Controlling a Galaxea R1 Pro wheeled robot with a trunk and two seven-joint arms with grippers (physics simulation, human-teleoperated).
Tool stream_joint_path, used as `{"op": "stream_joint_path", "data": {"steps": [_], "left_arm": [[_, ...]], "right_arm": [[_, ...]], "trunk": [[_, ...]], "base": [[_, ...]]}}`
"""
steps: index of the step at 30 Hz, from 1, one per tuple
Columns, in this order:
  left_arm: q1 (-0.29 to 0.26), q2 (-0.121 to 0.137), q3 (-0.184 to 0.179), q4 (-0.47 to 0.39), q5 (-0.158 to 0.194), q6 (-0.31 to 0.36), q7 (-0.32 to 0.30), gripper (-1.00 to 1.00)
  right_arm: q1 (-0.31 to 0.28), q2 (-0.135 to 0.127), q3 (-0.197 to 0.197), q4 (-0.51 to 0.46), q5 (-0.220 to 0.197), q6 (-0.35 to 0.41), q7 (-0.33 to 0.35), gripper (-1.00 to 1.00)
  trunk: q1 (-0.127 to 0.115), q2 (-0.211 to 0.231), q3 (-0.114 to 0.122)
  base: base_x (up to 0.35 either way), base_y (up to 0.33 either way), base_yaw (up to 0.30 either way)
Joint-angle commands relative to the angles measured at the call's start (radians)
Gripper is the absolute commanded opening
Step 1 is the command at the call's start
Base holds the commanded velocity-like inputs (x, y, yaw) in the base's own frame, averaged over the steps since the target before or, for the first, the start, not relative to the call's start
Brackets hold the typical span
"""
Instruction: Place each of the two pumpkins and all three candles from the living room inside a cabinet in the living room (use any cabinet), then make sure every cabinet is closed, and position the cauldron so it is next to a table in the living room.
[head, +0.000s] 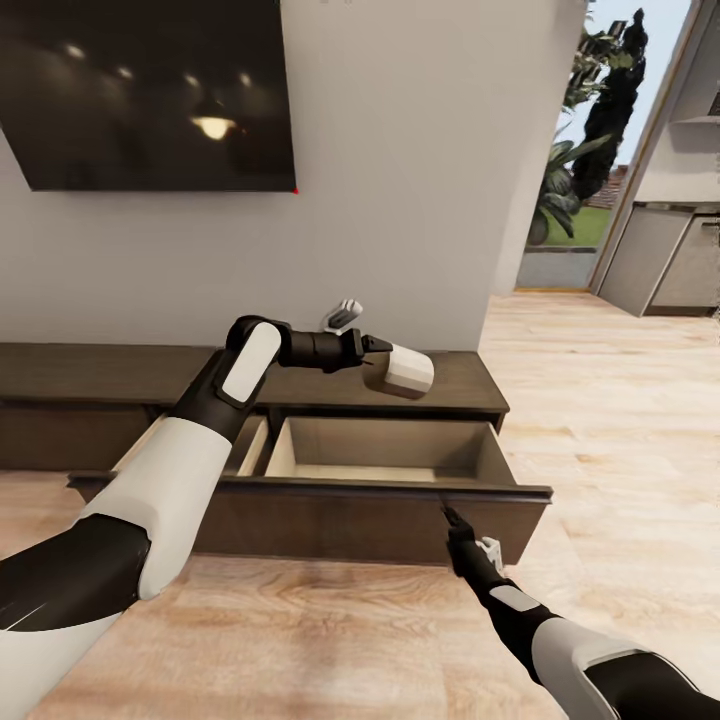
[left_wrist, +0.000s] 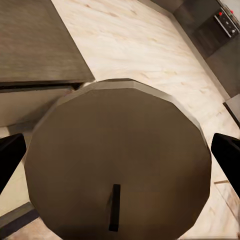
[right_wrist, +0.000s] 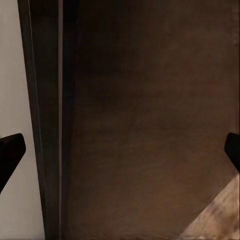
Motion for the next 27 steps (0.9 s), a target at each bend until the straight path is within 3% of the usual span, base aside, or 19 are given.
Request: {"op": "stream_joint_path", "data": {"steps": [1,7,10,12,14,15,16,17,21,24,25,26,27], "left_arm": [[-0.001,0.000,0.001,0.000,-0.008,0.002,-0.010,-1.00],[-0.001,0.000,0.001,0.000,-0.009,0.001,-0.009,-1.00],[-0.001,0.000,0.001,0.000,-0.010,0.001,-0.008,-1.00],[-0.001,0.001,0.001,0.000,-0.011,0.001,-0.007,-1.00],[-0.001,0.005,0.002,-0.001,-0.017,0.001,-0.006,-1.00],[-0.001,0.011,0.002,-0.003,-0.037,0.001,-0.006,-1.00],[-0.001,0.014,0.003,-0.004,-0.054,0.001,-0.006,-1.00],[-0.001,0.015,0.003,-0.005,-0.063,0.001,-0.007,-1.00],[-0.001,0.037,0.014,-0.022,-0.119,0.006,-0.011,-1.00],[-0.001,0.070,0.015,-0.051,-0.126,0.008,-0.011,-1.00],[-0.001,0.075,0.015,-0.057,-0.129,0.008,-0.012,-1.00],[-0.001,0.080,0.015,-0.062,-0.131,0.008,-0.012,-1.00],[-0.001,0.083,0.014,-0.064,-0.132,0.009,-0.012,-1.00]], "right_arm": [[-0.001,0.000,0.006,0.001,-0.011,0.006,0.004,1.00],[-0.001,0.003,0.009,0.001,0.004,-0.001,-0.014,1.00],[-0.001,0.005,0.011,0.001,0.076,-0.030,-0.043,1.00],[-0.001,0.012,0.011,0.000,0.182,-0.063,-0.062,1.00],[-0.001,0.027,0.012,-0.001,0.312,-0.090,-0.075,1.00],[-0.001,0.037,0.013,-0.002,0.453,-0.101,-0.081,1.00],[-0.001,0.038,0.013,-0.005,0.523,-0.103,-0.079,1.00],[-0.001,0.038,0.013,-0.008,0.558,-0.103,-0.076,1.00],[0.000,0.033,0.011,-0.094,0.866,-0.103,-0.025,1.00],[0.000,0.003,0.009,-0.122,1.101,-0.098,0.111,1.00],[-0.001,-0.016,0.009,-0.126,1.155,-0.091,0.177,1.00],[-0.001,-0.048,0.009,-0.129,1.211,-0.074,0.286,1.00],[-0.001,-0.069,0.010,-0.132,1.234,-0.054,0.368,1.00]], "trunk": [[-0.001,0.000,-0.001],[-0.001,0.000,-0.001],[-0.001,0.000,-0.001],[-0.001,0.000,-0.001],[-0.001,0.000,-0.001],[-0.001,0.000,-0.001],[-0.001,0.000,-0.001],[-0.001,0.000,-0.001],[-0.001,0.000,-0.001],[-0.001,0.000,-0.001],[-0.001,0.000,-0.001],[-0.001,0.000,-0.001],[-0.001,0.000,-0.001]], "base": [[-0.307,0.000,0.000],[-0.315,0.000,0.000],[-0.141,0.000,0.000],[-0.053,0.000,0.000],[-0.022,0.000,0.000],[-0.007,0.000,0.000],[-0.004,0.000,0.000],[-0.004,0.000,0.000],[-0.001,0.000,0.000],[0.000,0.000,0.000],[0.000,0.000,0.000],[0.000,0.000,0.000],[0.000,0.000,0.000]]}}
